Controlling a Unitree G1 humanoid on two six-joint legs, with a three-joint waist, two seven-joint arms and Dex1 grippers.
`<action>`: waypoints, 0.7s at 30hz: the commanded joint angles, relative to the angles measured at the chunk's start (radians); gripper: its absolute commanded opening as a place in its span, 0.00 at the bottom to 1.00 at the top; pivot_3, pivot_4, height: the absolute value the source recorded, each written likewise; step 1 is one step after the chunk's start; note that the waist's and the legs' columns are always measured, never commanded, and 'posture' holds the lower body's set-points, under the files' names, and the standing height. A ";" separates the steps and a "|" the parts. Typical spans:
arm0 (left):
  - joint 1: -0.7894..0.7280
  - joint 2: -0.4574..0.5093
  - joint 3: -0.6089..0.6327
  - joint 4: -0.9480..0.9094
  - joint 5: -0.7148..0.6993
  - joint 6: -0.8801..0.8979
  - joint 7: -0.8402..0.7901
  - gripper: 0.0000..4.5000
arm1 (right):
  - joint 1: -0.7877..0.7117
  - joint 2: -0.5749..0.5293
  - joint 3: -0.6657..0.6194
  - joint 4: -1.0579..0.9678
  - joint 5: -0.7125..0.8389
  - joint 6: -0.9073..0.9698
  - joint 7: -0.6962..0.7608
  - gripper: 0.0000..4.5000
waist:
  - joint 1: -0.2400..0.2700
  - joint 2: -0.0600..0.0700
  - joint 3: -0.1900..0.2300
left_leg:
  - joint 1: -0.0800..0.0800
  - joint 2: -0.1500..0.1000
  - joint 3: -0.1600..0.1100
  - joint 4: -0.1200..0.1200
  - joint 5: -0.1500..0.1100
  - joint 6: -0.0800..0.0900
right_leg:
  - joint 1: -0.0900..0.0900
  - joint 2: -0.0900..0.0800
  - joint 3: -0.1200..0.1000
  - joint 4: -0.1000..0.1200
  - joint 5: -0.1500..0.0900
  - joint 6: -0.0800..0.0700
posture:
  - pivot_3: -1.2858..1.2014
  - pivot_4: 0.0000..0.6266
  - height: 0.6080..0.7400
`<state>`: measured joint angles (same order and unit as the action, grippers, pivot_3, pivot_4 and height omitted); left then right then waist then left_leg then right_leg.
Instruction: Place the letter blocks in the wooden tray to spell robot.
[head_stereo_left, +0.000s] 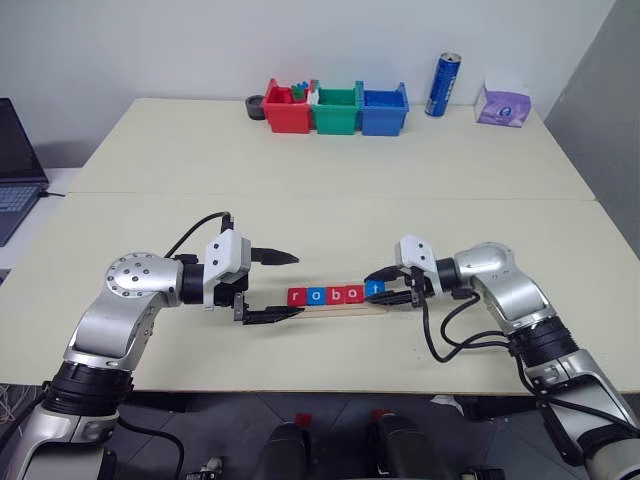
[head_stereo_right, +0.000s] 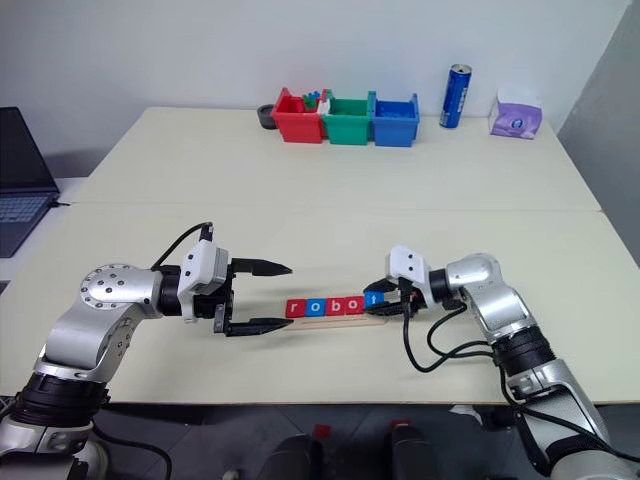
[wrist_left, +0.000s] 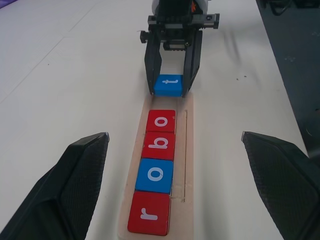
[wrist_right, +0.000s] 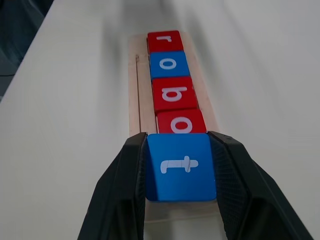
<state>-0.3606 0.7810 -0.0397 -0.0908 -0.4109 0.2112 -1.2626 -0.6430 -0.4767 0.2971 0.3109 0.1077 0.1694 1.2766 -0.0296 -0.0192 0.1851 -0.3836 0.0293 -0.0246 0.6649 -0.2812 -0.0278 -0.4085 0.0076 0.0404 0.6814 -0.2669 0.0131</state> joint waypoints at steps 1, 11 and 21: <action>-0.014 -0.009 0.003 -0.050 -0.001 -0.002 0.015 1.00 | -0.037 0.012 -0.002 0.021 -0.009 -0.040 -0.005 0.36 | 0.000 0.000 0.000 | 0.000 0.000 0.000 0.000 0.000 0.000 | 0.000 0.000 0.000 0.000 0.000 0.000 | 0.52 0.24 1.00; -0.005 -0.012 0.000 -0.060 -0.002 0.001 0.009 1.00 | -0.059 0.037 0.009 0.074 -0.034 -0.084 -0.004 0.36 | 0.000 0.000 0.000 | 0.000 0.000 0.000 0.000 0.000 0.000 | 0.000 0.000 0.000 0.000 0.000 0.000 | 0.52 0.24 1.00; -0.009 -0.013 -0.001 -0.052 0.004 -0.004 0.009 1.00 | -0.065 0.037 0.015 0.109 -0.050 -0.115 0.006 0.36 | 0.000 0.000 0.000 | 0.000 0.000 0.000 0.000 0.000 0.000 | 0.000 0.000 0.000 0.000 0.000 0.000 | 0.52 0.24 1.00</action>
<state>-0.3633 0.7620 -0.0494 -0.1164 -0.4089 0.2143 -1.2541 -0.6826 -0.4391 0.3159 0.4215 0.0596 0.0735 1.2762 -0.0300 -0.0192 0.1851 -0.3836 0.0293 -0.0249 0.6649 -0.2812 -0.0278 -0.4086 0.0076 0.0407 0.6814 -0.2669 0.0130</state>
